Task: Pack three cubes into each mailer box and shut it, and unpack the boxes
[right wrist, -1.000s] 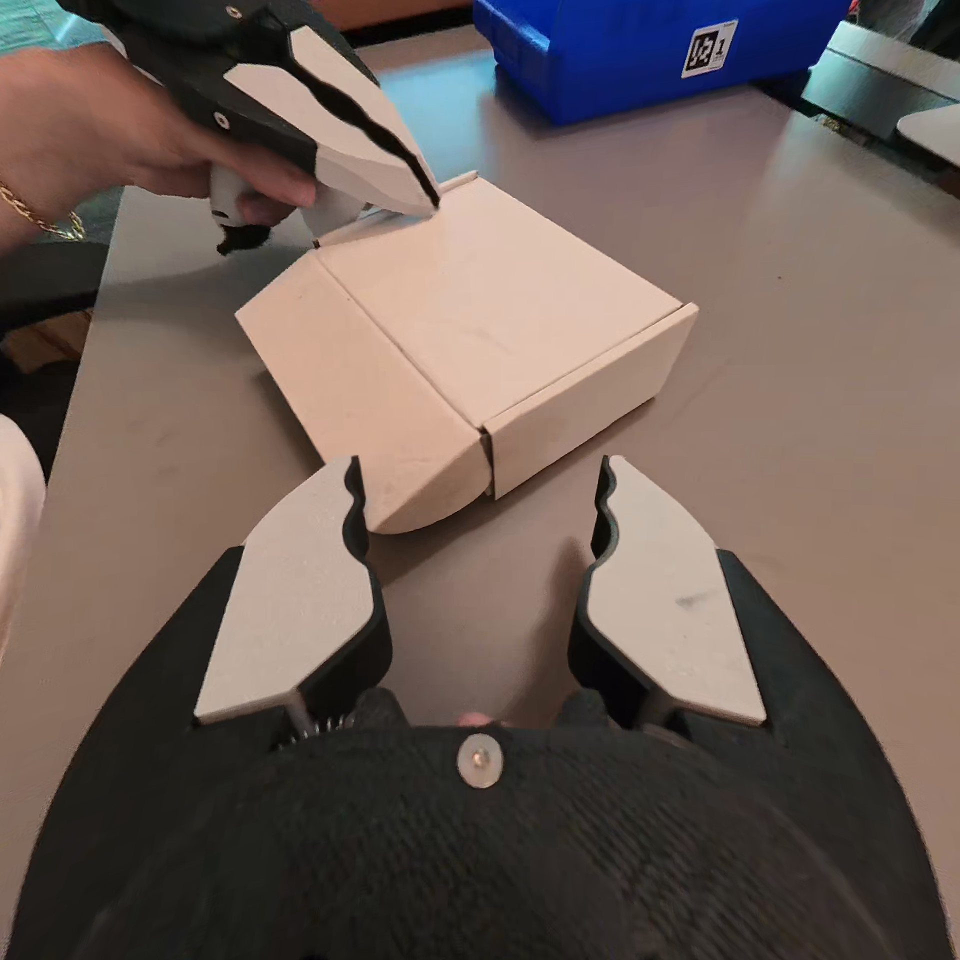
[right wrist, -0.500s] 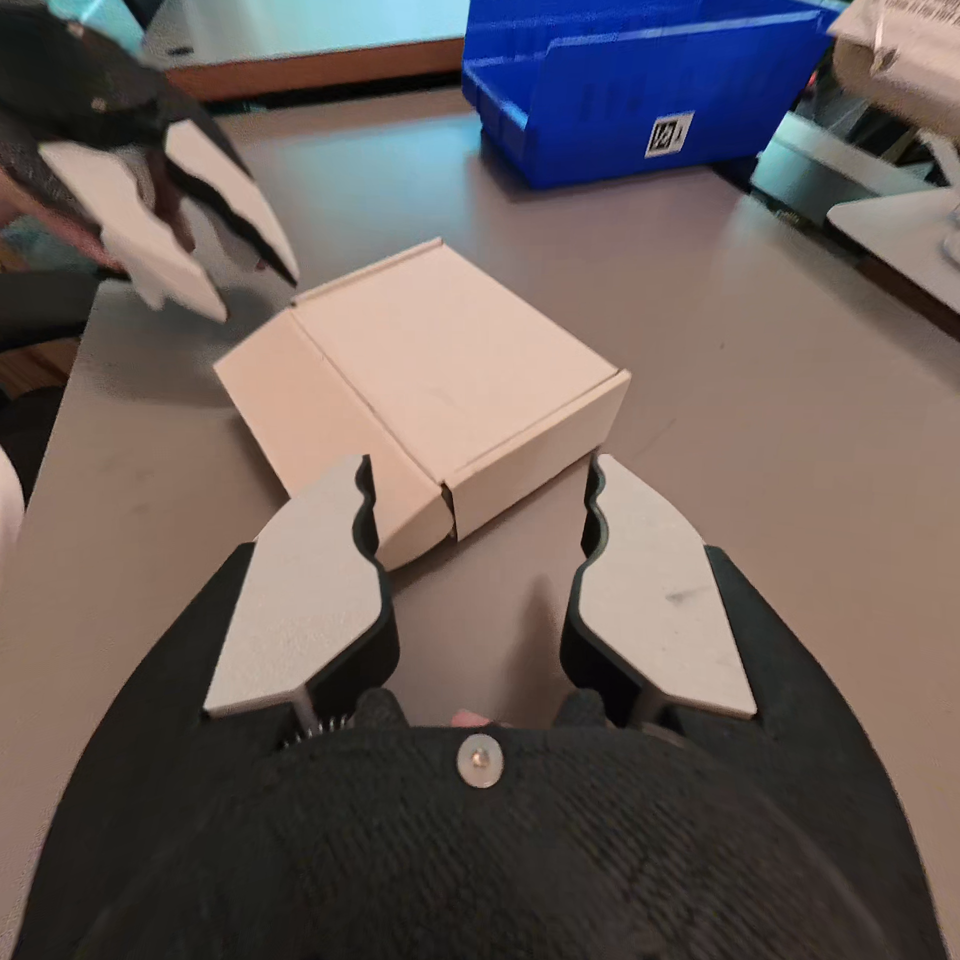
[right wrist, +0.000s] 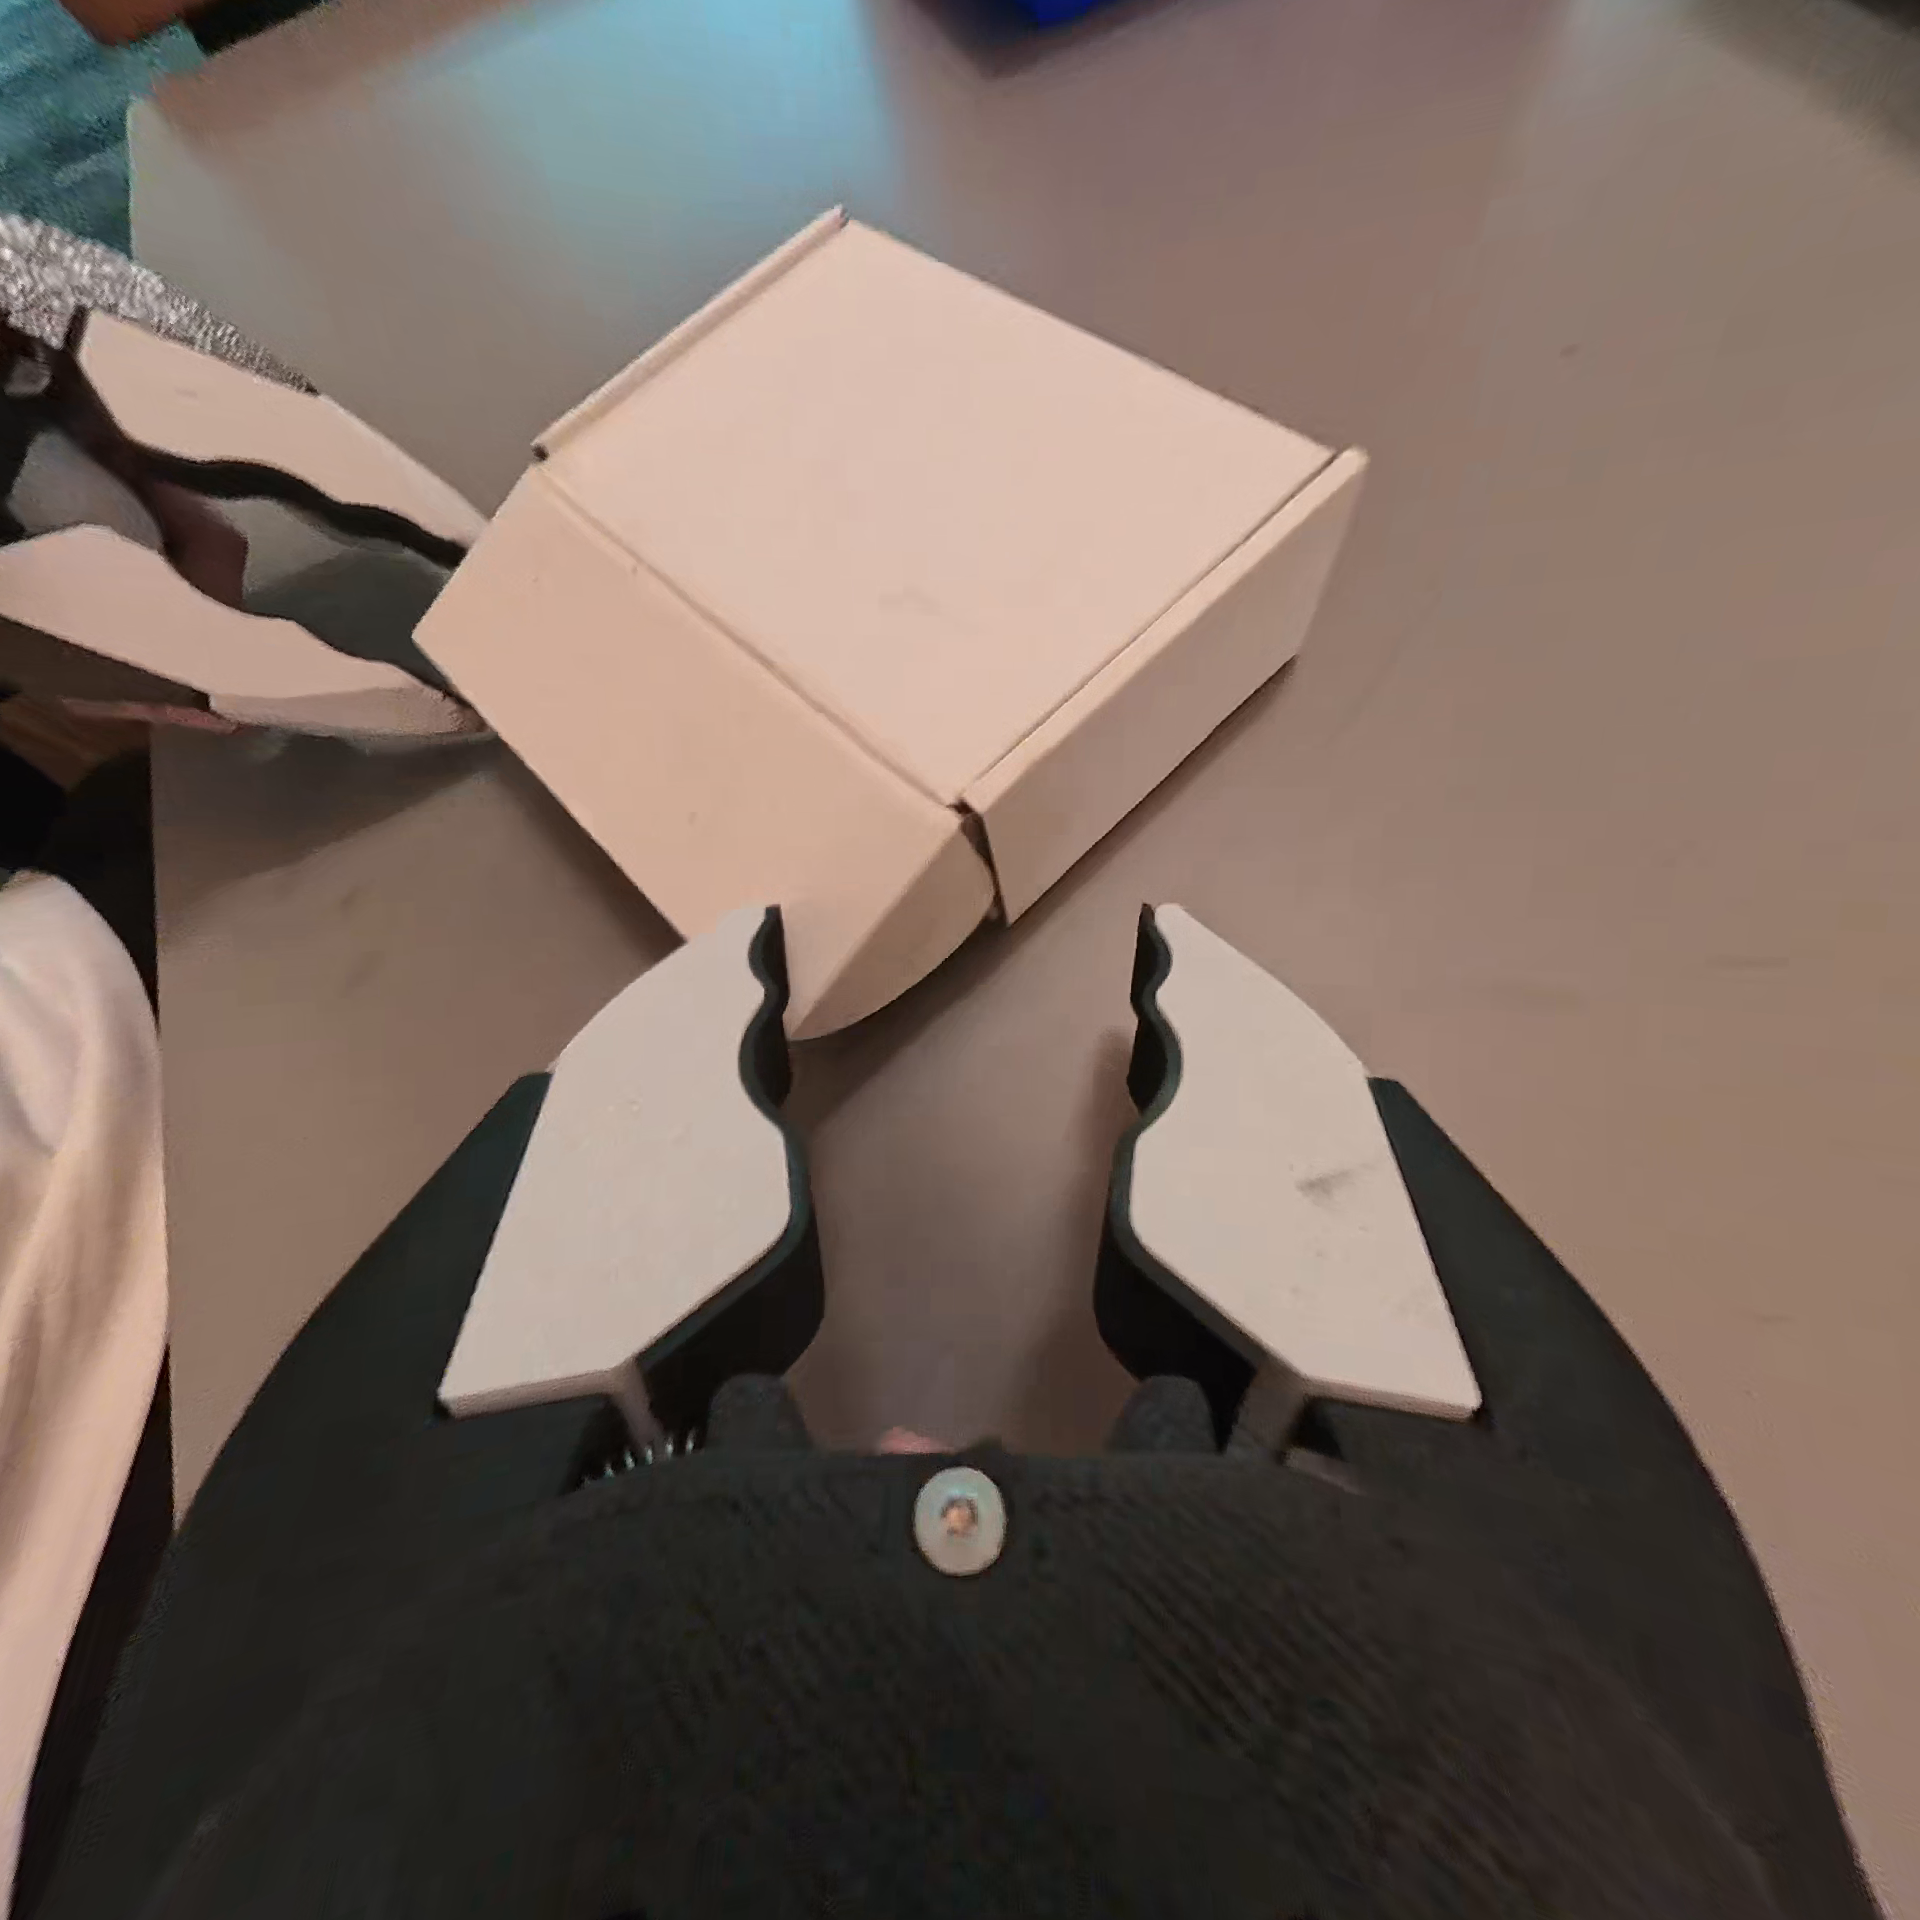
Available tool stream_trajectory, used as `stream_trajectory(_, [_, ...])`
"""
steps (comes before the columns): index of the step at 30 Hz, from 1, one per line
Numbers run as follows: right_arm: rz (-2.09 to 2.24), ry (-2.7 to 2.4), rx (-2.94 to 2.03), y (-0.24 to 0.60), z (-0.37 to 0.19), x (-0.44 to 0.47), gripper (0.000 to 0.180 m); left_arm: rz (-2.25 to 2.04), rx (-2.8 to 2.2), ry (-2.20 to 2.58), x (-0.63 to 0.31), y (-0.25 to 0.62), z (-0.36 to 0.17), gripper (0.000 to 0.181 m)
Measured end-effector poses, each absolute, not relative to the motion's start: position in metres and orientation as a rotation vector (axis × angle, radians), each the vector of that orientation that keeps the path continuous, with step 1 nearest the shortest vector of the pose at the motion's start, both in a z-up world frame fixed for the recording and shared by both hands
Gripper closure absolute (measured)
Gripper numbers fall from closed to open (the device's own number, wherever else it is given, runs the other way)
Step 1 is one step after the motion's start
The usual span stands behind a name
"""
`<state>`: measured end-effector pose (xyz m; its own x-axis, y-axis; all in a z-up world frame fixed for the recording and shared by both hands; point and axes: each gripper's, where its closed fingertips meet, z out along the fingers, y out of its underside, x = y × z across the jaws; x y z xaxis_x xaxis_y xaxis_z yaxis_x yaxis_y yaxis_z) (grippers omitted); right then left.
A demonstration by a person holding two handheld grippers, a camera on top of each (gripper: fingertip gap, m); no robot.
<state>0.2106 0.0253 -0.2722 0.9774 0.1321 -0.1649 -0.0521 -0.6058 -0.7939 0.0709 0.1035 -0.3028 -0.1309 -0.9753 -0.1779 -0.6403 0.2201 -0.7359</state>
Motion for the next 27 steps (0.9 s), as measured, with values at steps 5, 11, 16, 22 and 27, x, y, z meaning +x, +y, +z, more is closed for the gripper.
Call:
stream_trajectory(5, [0.279,-0.106,-2.197,0.03,-0.274,0.208,0.116,-0.655,-1.533,1.83,0.078,0.107,-0.304,0.149])
stream_trajectory(11, [0.382,-0.218,-2.131,0.042,-0.274,0.2,0.122,-0.709,-1.569,1.837,0.081,0.107,-0.305,0.156])
stream_trajectory(16, [0.407,-0.212,-2.087,0.045,-0.273,0.198,0.127,-0.764,-1.633,1.822,0.082,0.111,-0.306,0.158])
stream_trajectory(22, [0.414,-0.202,-2.081,0.045,-0.273,0.198,0.128,-0.793,-1.669,1.818,0.084,0.114,-0.307,0.159])
stream_trajectory(27, [0.404,-0.193,-2.09,0.048,-0.273,0.201,0.128,-0.822,-1.697,1.826,0.088,0.115,-0.308,0.162])
